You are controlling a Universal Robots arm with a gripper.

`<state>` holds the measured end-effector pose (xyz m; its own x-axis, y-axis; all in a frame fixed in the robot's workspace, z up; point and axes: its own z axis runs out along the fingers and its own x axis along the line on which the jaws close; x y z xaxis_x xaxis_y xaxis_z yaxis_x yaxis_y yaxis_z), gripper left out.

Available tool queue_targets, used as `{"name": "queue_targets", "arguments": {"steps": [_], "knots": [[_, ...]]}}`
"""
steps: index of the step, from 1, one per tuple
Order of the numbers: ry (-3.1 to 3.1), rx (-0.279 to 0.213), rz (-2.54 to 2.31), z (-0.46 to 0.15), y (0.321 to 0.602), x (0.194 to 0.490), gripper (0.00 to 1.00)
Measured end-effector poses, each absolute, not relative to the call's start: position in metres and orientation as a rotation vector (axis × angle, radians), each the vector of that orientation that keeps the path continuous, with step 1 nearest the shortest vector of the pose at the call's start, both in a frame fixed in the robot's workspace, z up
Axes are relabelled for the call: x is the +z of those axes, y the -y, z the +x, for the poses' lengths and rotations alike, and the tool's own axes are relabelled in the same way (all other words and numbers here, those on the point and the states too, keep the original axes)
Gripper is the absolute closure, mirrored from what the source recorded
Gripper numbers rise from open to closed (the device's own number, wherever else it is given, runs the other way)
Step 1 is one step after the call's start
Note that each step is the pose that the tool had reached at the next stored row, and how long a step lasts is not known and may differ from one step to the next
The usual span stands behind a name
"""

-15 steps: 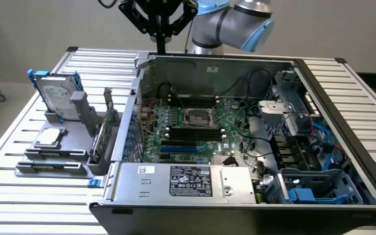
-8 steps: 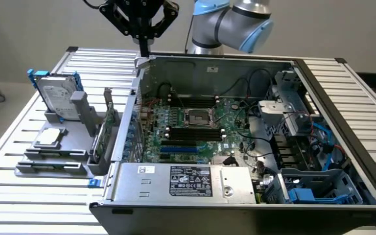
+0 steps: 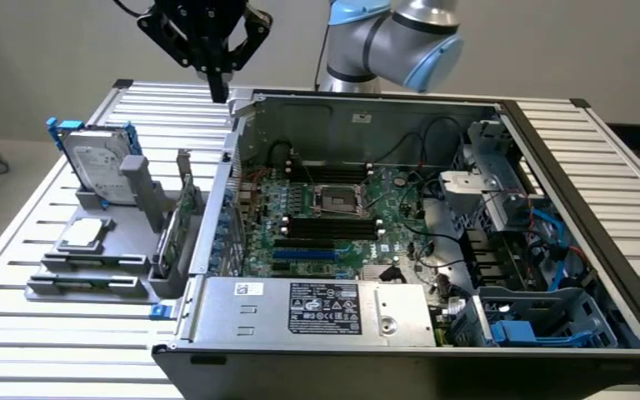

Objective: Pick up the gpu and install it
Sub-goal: 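Reach for the gpu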

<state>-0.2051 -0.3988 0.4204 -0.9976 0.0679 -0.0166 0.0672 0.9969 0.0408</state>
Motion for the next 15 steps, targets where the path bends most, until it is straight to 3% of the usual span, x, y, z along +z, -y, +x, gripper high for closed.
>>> {"name": "queue_targets", "arguments": {"steps": [15], "knots": [[-3.127, 0.047, 0.092, -0.235, 0.400, 0.411, 0.89]]}}
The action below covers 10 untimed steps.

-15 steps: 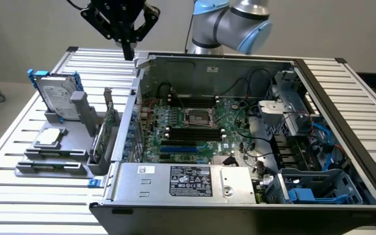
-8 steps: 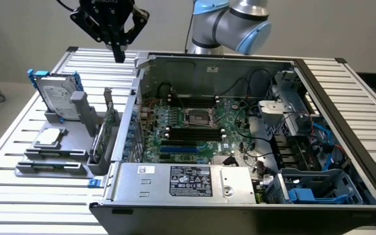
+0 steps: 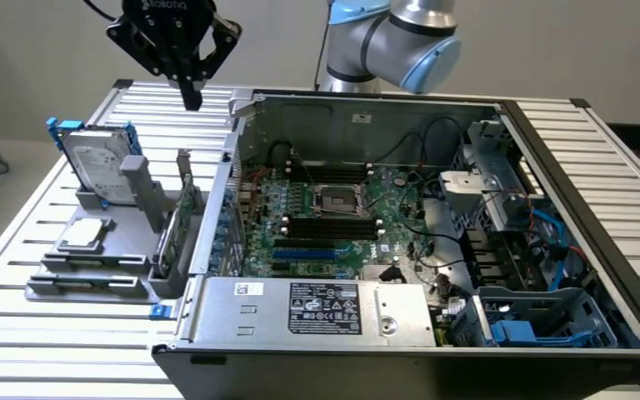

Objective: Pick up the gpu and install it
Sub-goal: 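Reach for the gpu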

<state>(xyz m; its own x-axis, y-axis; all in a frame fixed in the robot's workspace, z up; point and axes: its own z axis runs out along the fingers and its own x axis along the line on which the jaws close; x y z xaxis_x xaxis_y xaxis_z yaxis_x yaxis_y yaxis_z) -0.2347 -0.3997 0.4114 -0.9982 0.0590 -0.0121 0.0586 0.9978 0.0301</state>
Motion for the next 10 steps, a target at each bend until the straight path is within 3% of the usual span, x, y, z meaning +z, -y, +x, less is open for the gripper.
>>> {"name": "queue_targets", "arguments": {"steps": [10], "knots": [[-3.133, 0.021, 0.086, -0.253, 0.400, 0.407, 0.89]]}}
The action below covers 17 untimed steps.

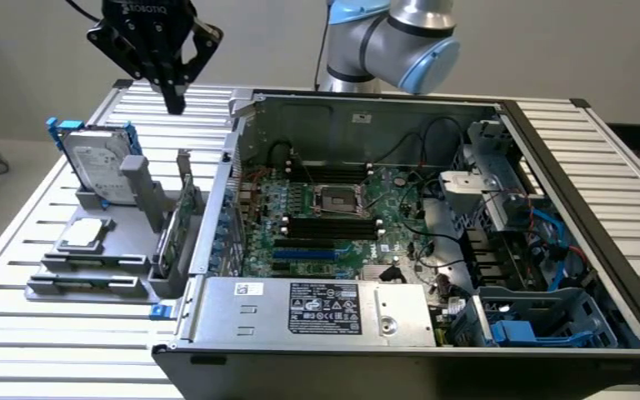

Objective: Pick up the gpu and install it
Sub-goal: 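Reach for the gpu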

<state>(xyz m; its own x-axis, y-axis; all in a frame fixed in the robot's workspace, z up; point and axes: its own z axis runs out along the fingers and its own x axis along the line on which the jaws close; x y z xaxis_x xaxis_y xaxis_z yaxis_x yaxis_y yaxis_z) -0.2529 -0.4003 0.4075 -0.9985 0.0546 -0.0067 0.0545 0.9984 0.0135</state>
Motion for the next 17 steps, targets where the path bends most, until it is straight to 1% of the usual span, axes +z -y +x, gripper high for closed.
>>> {"name": "queue_targets", "arguments": {"steps": [9, 17], "knots": [[-3.142, -0.002, 0.076, -0.2633, 0.4012, 0.4046, 0.89], [-3.142, -0.004, 0.076, -0.2634, 0.4012, 0.4044, 0.89]]}}
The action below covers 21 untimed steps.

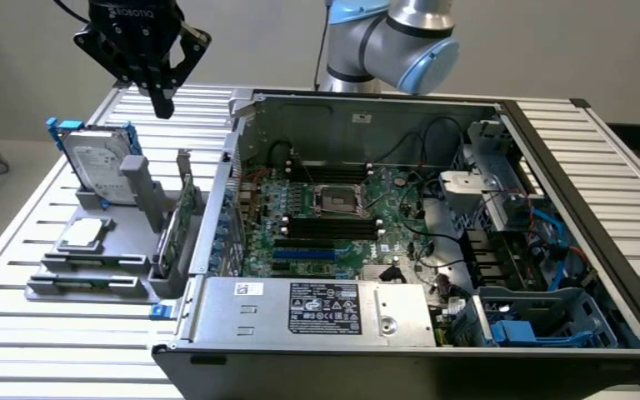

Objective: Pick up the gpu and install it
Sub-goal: 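Reach for the gpu, then pick up the gpu and move the gpu toward the slot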

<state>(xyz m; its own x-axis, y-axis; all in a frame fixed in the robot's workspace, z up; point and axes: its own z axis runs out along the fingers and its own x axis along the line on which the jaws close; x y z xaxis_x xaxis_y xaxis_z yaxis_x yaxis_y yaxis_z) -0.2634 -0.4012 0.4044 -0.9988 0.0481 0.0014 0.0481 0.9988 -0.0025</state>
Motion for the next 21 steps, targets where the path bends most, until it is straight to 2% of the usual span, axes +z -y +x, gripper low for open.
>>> {"name": "queue_targets", "arguments": {"steps": [8, 9, 10, 11, 13, 14, 21], "knots": [[3.139, 0.004, -0.076, -0.263, 0.401, 0.404, 0.88], [3.139, 0.004, -0.076, -0.263, 0.401, 0.404, 0.83], [3.139, 0.004, -0.076, -0.263, 0.401, 0.404, 0.83], [3.139, 0.004, -0.076, -0.263, 0.401, 0.404, 0.70], [3.139, 0.004, -0.076, -0.263, 0.401, 0.404, 0.70], [3.139, 0.004, -0.076, -0.263, 0.401, 0.404, 0.64], [3.127, 0.009, -0.075, -0.264, 0.418, 0.398, 0.64]]}}
